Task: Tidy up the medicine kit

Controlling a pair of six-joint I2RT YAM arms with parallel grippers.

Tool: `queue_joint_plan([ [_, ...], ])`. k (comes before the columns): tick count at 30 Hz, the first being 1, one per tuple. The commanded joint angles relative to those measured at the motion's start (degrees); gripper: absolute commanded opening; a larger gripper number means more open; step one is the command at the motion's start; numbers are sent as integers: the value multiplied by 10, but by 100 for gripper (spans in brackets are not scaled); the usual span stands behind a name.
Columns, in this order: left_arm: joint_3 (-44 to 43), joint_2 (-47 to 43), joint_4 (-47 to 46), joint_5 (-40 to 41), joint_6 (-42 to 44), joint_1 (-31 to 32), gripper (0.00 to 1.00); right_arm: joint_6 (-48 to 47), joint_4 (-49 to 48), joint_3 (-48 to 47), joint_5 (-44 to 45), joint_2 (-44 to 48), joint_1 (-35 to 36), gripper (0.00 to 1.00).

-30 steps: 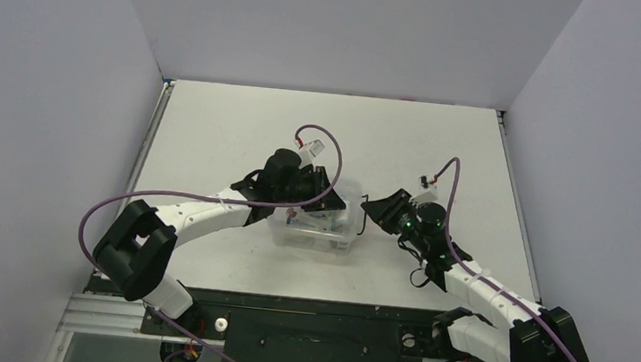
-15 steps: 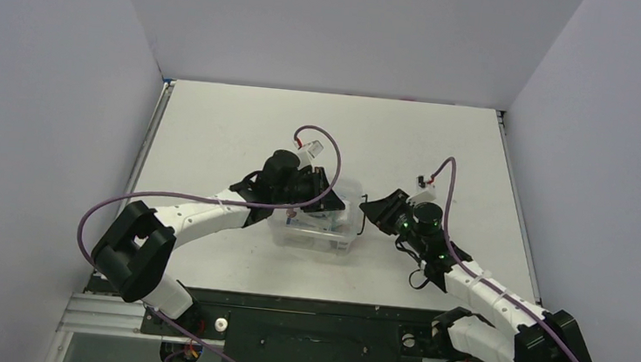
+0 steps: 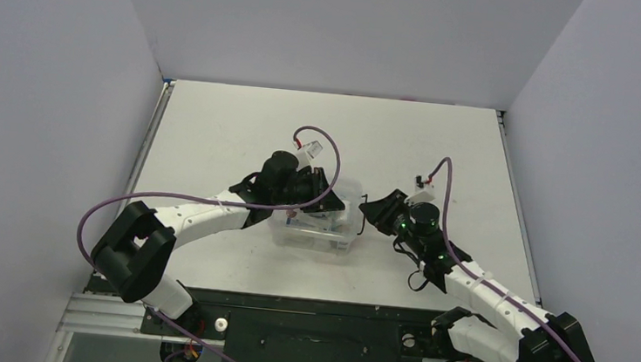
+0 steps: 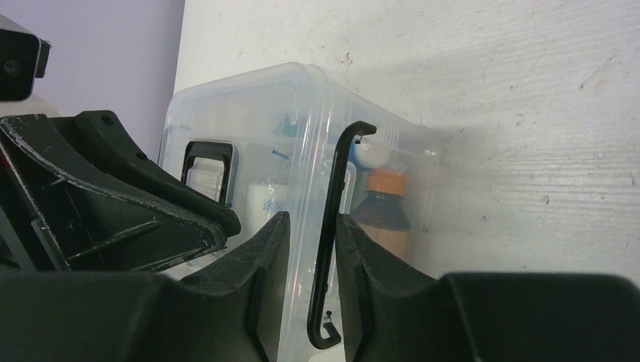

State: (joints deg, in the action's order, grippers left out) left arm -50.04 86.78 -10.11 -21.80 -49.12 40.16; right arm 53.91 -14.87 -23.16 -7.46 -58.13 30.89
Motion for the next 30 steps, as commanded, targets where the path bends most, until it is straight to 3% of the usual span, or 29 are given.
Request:
queue_joint_plan([
  [1,32,21,87,19,25,-5,17,-3,-34,-37,-3,6,18,25],
  [30,47,40,81,31,32,-5,14,-6,-6,-90,35,0,83,25],
])
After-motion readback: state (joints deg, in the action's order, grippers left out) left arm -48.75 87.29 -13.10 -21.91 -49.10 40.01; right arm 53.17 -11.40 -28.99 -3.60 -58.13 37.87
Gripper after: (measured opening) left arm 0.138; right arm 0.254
